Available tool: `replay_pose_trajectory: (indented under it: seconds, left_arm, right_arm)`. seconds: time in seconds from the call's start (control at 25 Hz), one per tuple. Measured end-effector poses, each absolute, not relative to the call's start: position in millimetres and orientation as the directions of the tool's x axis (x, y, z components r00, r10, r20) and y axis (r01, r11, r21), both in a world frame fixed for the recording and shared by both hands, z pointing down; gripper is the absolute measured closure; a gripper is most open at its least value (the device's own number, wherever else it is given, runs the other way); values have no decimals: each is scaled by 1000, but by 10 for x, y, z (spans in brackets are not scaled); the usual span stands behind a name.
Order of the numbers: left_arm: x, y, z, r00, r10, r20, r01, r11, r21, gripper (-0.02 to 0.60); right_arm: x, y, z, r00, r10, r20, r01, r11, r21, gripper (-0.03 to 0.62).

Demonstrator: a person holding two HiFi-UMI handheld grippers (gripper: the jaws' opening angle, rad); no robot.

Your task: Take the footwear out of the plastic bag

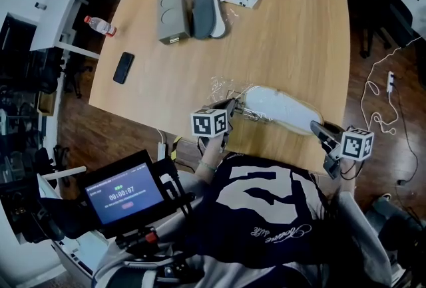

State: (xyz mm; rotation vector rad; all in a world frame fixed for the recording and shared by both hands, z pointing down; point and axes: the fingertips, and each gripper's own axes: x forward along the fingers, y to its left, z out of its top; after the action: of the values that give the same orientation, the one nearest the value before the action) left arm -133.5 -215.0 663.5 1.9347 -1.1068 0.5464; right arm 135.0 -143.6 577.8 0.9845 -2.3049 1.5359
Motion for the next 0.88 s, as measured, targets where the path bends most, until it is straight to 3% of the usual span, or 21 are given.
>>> replay_pose_trajectory:
  seconds: [0.36, 0.88]
  left_arm:
    - [-1327, -2173, 6678, 381, -515, 768, -917, -313, 245, 578]
    - [-1326, -2188, 6691, 357, -533, 767, -929, -290, 231, 578]
  right_arm:
    - [1725, -1248, 5389, -620, -516, 592, -765, 227, -603, 522]
    - [2304, -1091, 4975, -475, -652, 590, -847, 158, -507, 526]
